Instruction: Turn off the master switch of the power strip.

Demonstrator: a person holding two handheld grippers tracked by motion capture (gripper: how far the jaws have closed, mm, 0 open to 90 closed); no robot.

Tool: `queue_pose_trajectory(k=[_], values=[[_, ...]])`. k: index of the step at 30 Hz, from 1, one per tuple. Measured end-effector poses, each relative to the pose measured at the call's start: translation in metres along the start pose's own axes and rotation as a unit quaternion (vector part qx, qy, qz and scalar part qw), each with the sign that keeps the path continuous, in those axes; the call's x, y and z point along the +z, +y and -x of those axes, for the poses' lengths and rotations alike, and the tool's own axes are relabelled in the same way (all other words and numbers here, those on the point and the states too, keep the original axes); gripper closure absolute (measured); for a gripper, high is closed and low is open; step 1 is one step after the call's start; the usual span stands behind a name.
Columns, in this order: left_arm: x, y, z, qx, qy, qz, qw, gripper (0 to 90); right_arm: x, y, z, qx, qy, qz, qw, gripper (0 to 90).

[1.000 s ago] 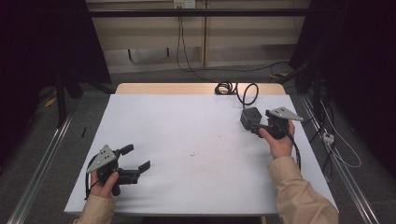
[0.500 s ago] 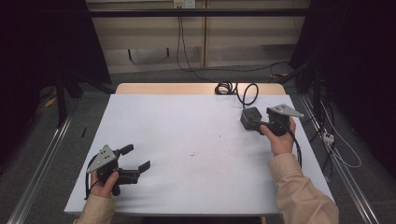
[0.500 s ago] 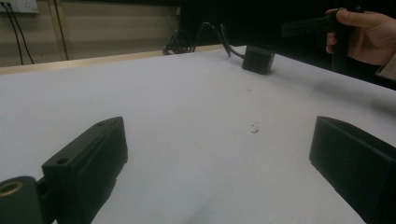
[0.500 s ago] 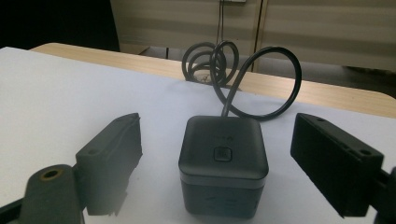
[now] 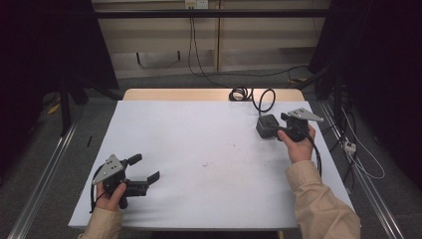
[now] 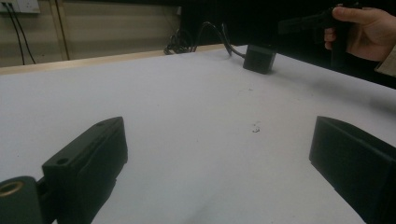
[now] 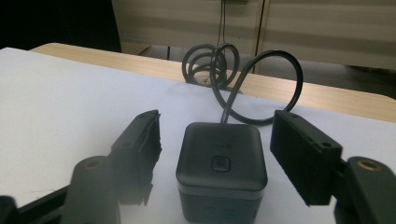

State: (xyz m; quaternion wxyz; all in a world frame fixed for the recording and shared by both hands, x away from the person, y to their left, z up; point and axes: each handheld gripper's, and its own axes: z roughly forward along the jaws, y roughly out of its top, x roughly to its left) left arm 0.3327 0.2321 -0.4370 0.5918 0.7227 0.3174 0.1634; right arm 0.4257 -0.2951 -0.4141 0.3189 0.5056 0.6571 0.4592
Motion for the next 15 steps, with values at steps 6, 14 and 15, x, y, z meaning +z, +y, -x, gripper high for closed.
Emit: queue_pose_trajectory(k=[6,14,15], values=[[0.0000,0.0001,0.0000,0.002,-0.001,-0.001,1.0000,4.2,0.0018,0.0032,-0.0002,-0.005,0.006,-0.004,1.0000,44.9],[-0.0005,0.0003,-0.0005,0.003,0.000,0.000,1.0000,4.2,0.0041,0.0038,0.0006,-0.007,0.004,-0.002,1.0000,54.3],[-0.0006,0.0003,-0.0006,0.004,-0.001,-0.001,1.0000,4.2,0.0049,0.0031,0.0015,-0.005,0.008,-0.004,1.0000,57.5]])
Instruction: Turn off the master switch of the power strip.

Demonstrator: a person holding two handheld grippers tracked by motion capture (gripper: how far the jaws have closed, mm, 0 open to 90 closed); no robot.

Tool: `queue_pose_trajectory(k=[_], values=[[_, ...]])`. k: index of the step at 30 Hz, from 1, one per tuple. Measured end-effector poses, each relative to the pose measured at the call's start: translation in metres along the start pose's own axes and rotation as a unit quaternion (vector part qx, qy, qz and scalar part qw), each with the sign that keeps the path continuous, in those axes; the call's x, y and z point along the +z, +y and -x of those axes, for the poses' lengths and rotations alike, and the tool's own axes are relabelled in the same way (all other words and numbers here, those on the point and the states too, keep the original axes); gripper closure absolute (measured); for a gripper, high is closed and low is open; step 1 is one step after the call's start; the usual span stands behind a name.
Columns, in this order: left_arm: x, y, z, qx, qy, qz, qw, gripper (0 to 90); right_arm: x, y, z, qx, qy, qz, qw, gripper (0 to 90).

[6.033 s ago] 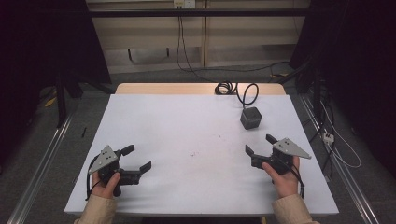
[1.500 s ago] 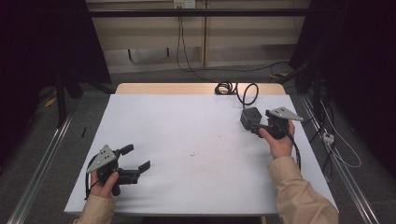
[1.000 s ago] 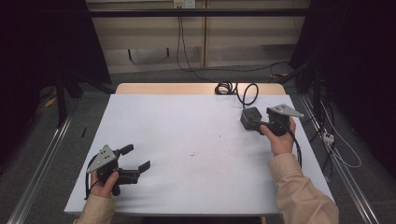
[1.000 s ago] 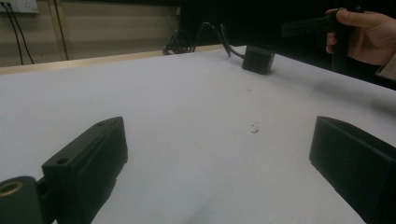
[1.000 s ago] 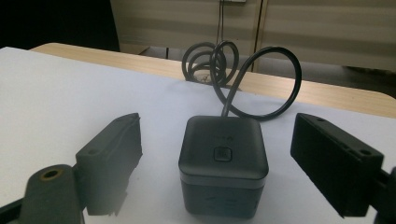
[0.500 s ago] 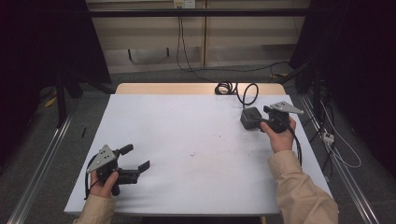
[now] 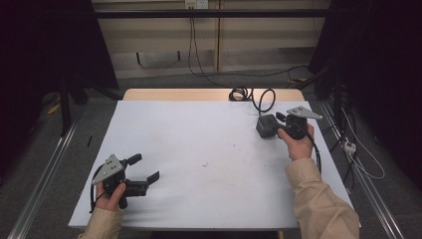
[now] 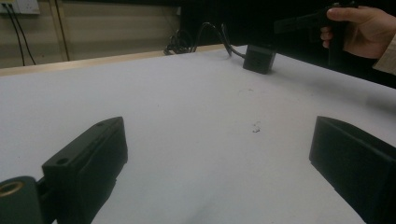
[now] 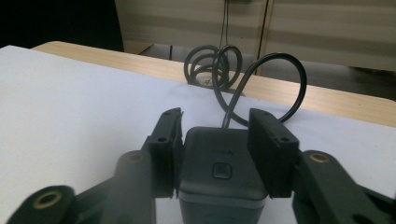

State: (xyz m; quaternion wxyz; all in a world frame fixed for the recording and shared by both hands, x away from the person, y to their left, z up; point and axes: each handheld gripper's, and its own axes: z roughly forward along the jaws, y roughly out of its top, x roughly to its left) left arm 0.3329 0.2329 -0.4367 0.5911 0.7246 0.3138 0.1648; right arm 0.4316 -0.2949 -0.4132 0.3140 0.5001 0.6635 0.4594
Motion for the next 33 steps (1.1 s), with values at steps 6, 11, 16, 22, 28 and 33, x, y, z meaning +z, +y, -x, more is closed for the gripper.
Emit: queue_pose_trajectory(k=[6,11,16,22,28,33], values=[[0.000,0.000,0.000,0.001,-0.001,0.000,1.0000,4.2,0.001,-0.001,0.002,-0.005,-0.008,-0.006,0.9999,64.4],[0.001,0.000,0.000,0.001,-0.002,-0.001,1.0000,4.2,0.002,-0.002,0.006,0.013,0.004,-0.010,0.9998,68.5],[0.001,0.000,0.000,0.001,-0.001,-0.002,1.0000,4.2,0.002,-0.002,0.010,0.020,0.002,-0.010,0.9997,71.2],[0.001,0.000,0.000,0.003,-0.002,-0.001,1.0000,4.2,0.002,0.000,0.010,0.021,0.005,-0.015,0.9997,75.7],[0.000,0.000,0.000,0.003,-0.002,-0.001,1.0000,4.2,0.004,-0.001,0.012,0.029,0.008,-0.017,0.9994,80.7],[0.000,0.000,0.000,0.000,0.000,0.000,1.0000,4.2,0.006,-0.001,0.013,0.032,0.011,-0.017,0.9993,82.2]])
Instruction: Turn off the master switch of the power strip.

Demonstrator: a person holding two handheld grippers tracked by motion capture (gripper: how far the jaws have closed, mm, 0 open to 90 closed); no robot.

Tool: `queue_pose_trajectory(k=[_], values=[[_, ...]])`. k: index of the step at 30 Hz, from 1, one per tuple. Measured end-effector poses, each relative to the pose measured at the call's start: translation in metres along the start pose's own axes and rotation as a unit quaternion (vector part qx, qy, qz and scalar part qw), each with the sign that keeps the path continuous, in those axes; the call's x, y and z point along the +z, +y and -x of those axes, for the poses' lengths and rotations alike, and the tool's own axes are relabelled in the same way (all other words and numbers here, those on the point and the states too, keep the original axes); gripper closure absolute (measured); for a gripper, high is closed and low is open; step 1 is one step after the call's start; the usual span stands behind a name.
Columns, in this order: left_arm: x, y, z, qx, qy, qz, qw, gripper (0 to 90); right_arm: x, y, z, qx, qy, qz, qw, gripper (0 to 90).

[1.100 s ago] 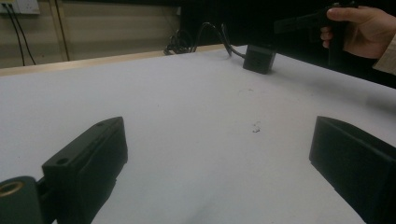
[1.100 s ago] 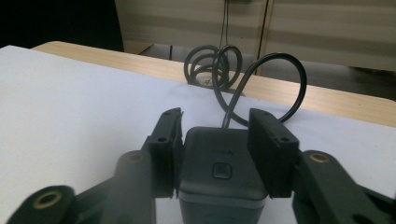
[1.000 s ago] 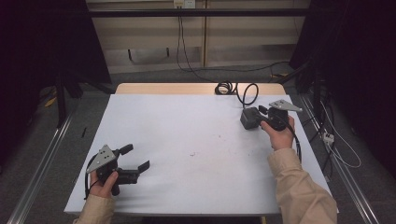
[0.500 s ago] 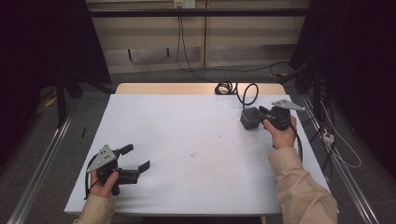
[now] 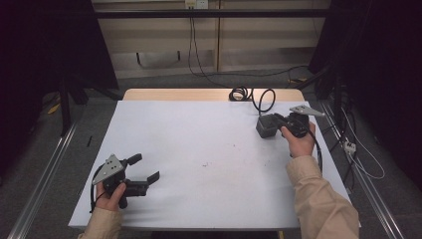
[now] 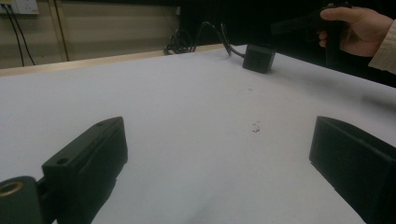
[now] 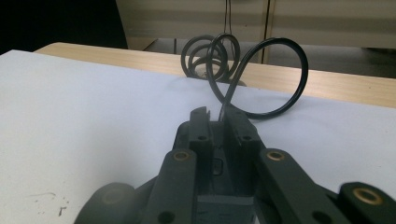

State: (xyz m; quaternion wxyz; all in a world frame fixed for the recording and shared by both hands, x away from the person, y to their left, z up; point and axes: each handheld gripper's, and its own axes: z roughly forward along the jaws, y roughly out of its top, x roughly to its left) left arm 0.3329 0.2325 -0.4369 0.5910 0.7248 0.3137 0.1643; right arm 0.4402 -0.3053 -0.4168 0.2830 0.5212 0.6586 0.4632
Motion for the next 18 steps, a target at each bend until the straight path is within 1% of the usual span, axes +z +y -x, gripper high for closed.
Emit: queue_pose_trajectory(k=[3,4,7,11,16,18], values=[[0.0001,0.0000,0.0000,0.000,0.001,-0.001,1.0000,4.2,0.0013,0.0002,0.0003,0.001,0.002,-0.005,1.0000,84.1],[0.0001,0.0000,0.0000,0.000,0.000,0.000,1.0000,4.2,0.0019,0.0005,0.0003,0.001,0.004,-0.004,1.0000,86.5],[0.0000,0.0000,0.0000,0.000,0.000,0.000,1.0000,4.2,0.0026,0.0006,-0.0001,0.002,0.009,-0.005,0.9999,88.1],[0.0000,0.0000,0.0001,0.000,0.000,0.000,1.0000,4.2,0.0040,0.0022,-0.0009,-0.005,0.009,-0.006,0.9999,89.7],[-0.0001,-0.0001,-0.0001,0.000,0.000,0.000,1.0000,4.2,0.0044,0.0042,-0.0007,-0.005,0.009,-0.007,0.9999,90.0],[-0.0001,-0.0002,-0.0002,0.000,0.000,0.000,1.0000,4.2,0.0050,0.0042,-0.0005,-0.009,0.009,-0.009,0.9999,90.0]])
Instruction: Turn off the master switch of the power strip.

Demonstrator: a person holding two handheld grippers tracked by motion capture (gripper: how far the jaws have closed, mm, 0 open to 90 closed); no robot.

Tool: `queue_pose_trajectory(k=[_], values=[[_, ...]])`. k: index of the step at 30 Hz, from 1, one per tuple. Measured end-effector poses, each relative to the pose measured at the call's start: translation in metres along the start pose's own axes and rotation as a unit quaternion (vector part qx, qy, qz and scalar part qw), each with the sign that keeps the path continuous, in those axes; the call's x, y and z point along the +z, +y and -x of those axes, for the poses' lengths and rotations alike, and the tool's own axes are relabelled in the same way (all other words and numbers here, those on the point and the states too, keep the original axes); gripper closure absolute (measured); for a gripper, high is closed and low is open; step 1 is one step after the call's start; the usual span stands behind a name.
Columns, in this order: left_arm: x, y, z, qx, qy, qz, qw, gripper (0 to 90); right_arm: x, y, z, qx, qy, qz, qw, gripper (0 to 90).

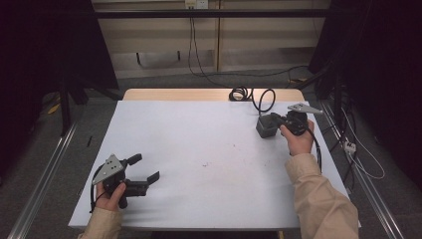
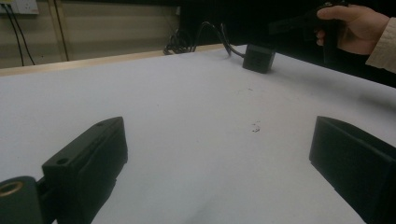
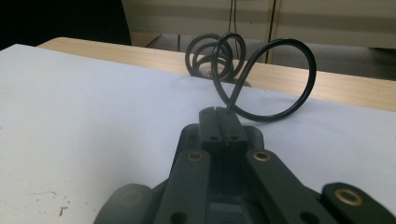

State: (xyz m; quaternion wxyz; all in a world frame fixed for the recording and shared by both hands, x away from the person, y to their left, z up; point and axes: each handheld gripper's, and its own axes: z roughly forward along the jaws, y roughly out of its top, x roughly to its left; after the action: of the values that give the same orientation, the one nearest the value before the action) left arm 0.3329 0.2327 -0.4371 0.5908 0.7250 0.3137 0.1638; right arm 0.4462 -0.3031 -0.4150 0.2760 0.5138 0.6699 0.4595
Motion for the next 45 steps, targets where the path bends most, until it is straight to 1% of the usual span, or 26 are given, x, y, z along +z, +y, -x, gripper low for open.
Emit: queue_pose_trajectory(k=[2,13,16,36,45], values=[[0.000,0.000,0.000,0.000,0.000,0.000,1.0000,4.2,0.001,0.000,0.000,0.002,0.000,-0.003,1.0000,90.0],[0.001,0.000,0.000,0.000,-0.001,-0.001,1.0000,4.2,0.006,-0.004,0.001,-0.007,-0.003,-0.014,0.9999,90.0],[0.001,0.000,0.000,0.000,-0.001,-0.001,1.0000,4.2,0.006,-0.004,0.001,-0.005,-0.003,-0.016,0.9999,90.0],[0.000,0.000,-0.001,0.000,-0.001,0.000,1.0000,4.2,0.010,-0.008,0.000,-0.019,-0.006,-0.030,0.9993,90.0],[0.000,0.000,-0.001,0.000,0.000,-0.001,1.0000,4.2,0.011,-0.009,0.000,-0.025,-0.012,-0.036,0.9990,90.0]])
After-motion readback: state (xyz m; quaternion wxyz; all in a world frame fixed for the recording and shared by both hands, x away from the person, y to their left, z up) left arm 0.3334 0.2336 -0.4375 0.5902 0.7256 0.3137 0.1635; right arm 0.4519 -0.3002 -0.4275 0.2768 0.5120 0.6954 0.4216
